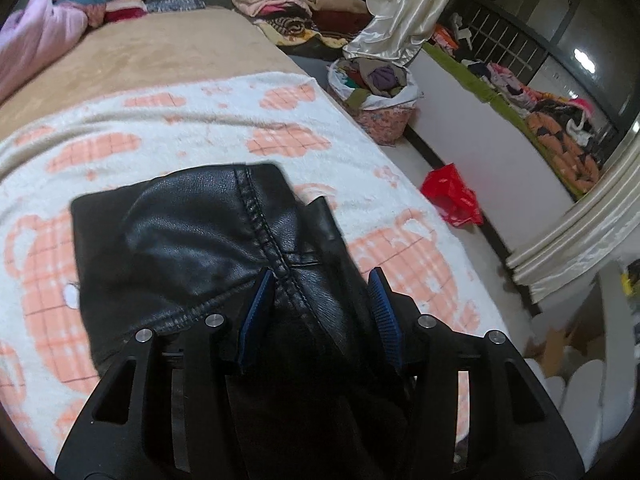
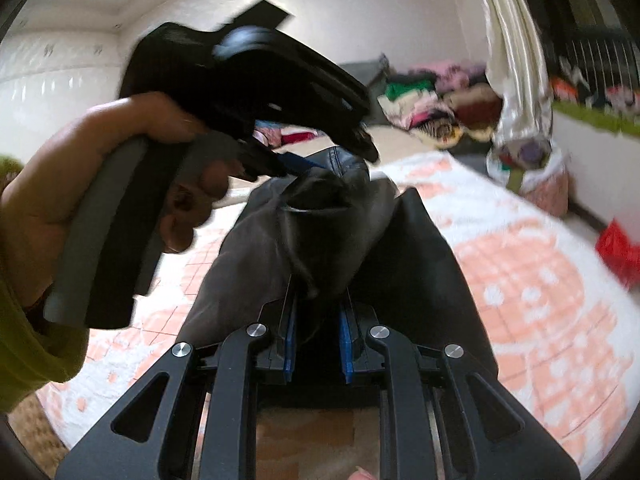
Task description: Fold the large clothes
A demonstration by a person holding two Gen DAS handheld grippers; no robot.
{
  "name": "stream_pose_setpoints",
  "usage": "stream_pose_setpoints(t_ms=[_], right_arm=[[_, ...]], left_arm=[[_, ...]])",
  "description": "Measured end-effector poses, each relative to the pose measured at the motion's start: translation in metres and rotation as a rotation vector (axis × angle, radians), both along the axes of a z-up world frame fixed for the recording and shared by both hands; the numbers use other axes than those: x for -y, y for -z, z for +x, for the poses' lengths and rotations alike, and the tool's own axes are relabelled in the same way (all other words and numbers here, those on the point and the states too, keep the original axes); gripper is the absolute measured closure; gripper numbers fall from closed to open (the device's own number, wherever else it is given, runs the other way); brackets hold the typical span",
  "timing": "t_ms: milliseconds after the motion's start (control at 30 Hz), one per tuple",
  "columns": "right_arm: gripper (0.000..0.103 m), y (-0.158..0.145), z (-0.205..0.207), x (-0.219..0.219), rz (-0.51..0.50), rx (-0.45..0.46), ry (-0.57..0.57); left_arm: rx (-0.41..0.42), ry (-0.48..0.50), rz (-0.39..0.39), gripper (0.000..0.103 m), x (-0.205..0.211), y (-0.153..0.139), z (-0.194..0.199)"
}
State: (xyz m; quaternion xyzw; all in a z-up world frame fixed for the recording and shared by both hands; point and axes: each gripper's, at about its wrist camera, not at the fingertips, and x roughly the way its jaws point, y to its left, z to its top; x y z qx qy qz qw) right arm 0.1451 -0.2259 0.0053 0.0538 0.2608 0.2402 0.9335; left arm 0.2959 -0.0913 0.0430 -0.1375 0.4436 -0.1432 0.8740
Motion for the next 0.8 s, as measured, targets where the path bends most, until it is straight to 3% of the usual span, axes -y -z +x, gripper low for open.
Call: stream_pose_setpoints(t_ms=[267,367,433,567,700,800], right_arm=[[0.087,0.017,0.013,0.022,0.178,-0.179,0.003],[0.087,0.024,0.017,0.028,0.249,-0.234,-0.002],[0.086,0.025,0.02,0.033,0.285,-0.259,-0.004],[0.084,0.025,0.024,0.039,0.33,-0.289,-0.008],[0.071,0.022,0.028,0.042,0.326,-0.302,0.004],[0.06,0.018,0.029,0.04,0.297,-0.33,0.014]], left_arm=[[0.04,-0.017,-0.044,0.057,-0.013,-0.006,-0.007],[0.049,-0.053,-0.026,0.056,-0.034,-0.002,-0.019],[0.064,-0.089,0.001,0.047,-0.049,0.001,-0.029],[0.069,-0.171,0.056,0.04,-0.084,0.018,-0.053],[-0.027,-0.169,0.01,0.036,-0.095,0.054,-0.065],[-0.024,-0.171,0.039,0.036,-0.088,0.064,-0.069]])
